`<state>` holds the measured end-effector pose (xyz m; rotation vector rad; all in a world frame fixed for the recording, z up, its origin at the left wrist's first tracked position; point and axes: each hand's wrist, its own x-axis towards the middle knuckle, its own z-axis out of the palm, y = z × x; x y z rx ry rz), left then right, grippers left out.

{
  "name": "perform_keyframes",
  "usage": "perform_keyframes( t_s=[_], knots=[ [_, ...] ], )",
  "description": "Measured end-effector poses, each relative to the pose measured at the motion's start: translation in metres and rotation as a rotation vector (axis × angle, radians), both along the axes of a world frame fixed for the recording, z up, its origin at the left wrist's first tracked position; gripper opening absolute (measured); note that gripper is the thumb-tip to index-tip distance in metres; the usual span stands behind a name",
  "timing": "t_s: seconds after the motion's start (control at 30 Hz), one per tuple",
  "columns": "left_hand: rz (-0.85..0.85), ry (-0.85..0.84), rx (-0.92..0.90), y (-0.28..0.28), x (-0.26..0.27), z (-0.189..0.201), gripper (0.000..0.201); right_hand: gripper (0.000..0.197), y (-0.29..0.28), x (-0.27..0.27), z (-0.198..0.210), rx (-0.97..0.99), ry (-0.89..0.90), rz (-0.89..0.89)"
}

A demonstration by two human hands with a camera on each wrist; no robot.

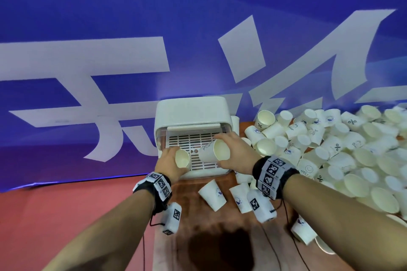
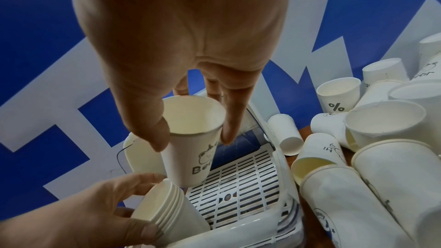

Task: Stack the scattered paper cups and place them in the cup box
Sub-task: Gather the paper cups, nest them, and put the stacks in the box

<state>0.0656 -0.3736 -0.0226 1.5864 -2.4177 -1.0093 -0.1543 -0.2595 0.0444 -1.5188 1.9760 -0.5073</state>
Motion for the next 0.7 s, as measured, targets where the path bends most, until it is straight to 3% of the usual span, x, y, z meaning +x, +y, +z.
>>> perform_keyframes(
  t_s=[0.33, 0.7],
  knots=[
    [-0.112, -0.005, 0.065, -0.006, -0.013, -0.012, 0.085, 0.08, 0.003, -0.002, -0.008, -0.028, 0.0, -0.005],
    [-0.05, 0.006, 0.071, -0.006, -0.01, -0.02, 0.097, 0.079, -0.006, 0.008, 0.001, -0.067, 0.003, -0.013]
  ],
)
